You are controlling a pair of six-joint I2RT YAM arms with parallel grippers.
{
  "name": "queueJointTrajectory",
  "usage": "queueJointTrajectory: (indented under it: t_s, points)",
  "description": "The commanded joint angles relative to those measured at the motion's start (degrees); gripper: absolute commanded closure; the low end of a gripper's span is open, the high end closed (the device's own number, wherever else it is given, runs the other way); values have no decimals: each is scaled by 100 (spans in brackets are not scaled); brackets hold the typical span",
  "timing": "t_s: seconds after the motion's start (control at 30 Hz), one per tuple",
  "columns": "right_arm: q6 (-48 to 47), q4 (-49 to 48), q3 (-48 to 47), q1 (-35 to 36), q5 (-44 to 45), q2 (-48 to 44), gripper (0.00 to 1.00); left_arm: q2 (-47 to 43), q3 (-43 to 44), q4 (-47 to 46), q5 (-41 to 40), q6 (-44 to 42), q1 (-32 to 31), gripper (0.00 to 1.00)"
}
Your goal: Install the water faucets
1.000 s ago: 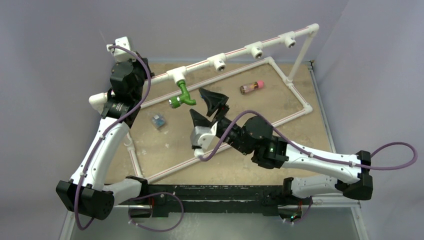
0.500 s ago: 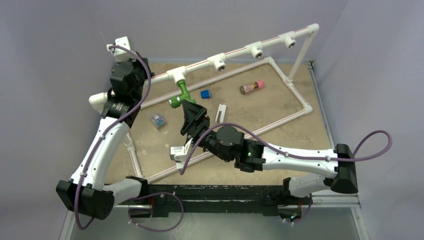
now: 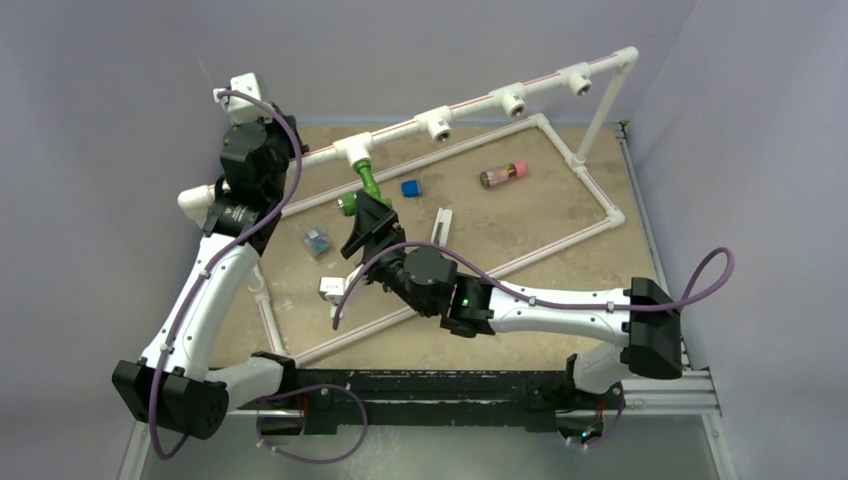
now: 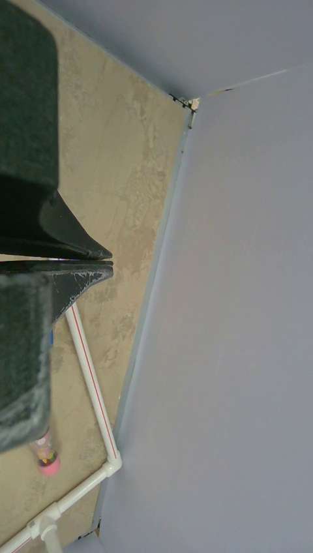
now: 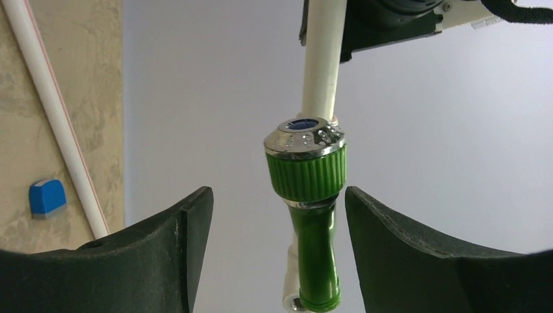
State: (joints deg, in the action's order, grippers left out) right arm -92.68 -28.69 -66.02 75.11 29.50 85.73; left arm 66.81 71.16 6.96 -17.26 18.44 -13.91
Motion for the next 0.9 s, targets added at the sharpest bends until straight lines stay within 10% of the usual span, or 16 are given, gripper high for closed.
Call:
queueJointTrajectory:
  t_s: [0.0, 0.33, 0.67, 0.87]
  points:
    - [-206, -692, -394, -138, 233, 78, 25, 126, -242, 1248, 302, -33, -173, 100]
    - [-82, -928, -526, -297, 309, 357, 35, 131, -240, 1229, 294, -42, -197, 100]
    - [312, -1489, -432, -290, 717, 442, 100, 131, -251, 1224, 285, -42, -200, 100]
    - [1569, -1965, -340, -183, 777, 531, 100, 122, -251, 1225, 275, -42, -200, 100]
